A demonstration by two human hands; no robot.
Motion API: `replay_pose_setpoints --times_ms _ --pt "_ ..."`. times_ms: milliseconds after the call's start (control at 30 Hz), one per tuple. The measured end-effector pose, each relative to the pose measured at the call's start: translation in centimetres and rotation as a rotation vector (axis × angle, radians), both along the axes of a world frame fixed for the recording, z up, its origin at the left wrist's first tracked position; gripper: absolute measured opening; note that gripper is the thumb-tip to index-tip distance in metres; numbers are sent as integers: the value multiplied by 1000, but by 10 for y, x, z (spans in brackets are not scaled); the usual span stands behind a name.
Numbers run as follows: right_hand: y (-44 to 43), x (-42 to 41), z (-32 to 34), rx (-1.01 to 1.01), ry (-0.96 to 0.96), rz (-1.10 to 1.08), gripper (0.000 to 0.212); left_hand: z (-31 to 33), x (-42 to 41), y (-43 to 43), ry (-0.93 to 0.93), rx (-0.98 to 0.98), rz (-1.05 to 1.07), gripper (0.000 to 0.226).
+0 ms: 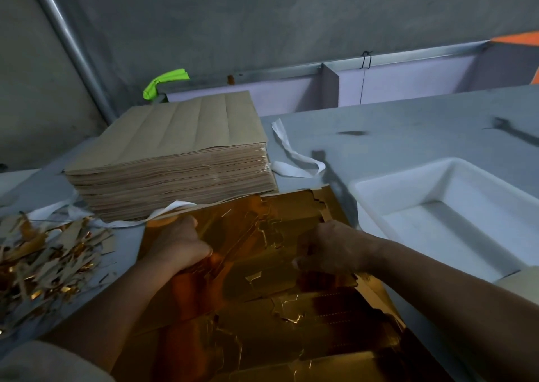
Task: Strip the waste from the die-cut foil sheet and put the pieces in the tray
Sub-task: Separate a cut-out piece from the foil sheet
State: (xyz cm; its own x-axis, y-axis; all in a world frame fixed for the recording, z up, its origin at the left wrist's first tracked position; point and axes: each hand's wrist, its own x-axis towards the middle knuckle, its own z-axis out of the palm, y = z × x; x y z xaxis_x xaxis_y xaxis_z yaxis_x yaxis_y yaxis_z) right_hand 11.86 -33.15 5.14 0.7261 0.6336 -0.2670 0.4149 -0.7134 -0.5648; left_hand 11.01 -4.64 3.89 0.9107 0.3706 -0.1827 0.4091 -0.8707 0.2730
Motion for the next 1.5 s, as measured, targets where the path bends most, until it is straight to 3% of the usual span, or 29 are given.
replay_pose_setpoints --times_ms 267,433,533,600,833,1000,1133,1267,1500 --pt "-1 2 -4 -24 -14 -4 15 6 3 -8 68 -91 43 81" --pt "-1 2 -4 -47 -17 -4 22 1 4 -5 78 -411 142 67" --pt "-2 3 -3 -35 -12 -21 21 3 3 -2 65 -671 193 43" --pt "-2 2 -2 -29 -14 -24 21 6 -1 -1 65 -835 196 39" --pt "-1 0 -1 107 -23 -43 22 22 -14 -21 -1 -1194 117 56" --pt "0 -1 4 248 156 -156 41 18 -19 -57 -75 -1252 72 67" --pt "0 1 6 417 214 -269 35 14 -21 -84 -133 -1302 123 95" --pt "-2 4 7 517 247 -317 32 11 -22 -92 -189 -1340 193 58" --pt "-1 5 5 365 228 -215 8 11 -17 -90 -252 -1399 333 36"
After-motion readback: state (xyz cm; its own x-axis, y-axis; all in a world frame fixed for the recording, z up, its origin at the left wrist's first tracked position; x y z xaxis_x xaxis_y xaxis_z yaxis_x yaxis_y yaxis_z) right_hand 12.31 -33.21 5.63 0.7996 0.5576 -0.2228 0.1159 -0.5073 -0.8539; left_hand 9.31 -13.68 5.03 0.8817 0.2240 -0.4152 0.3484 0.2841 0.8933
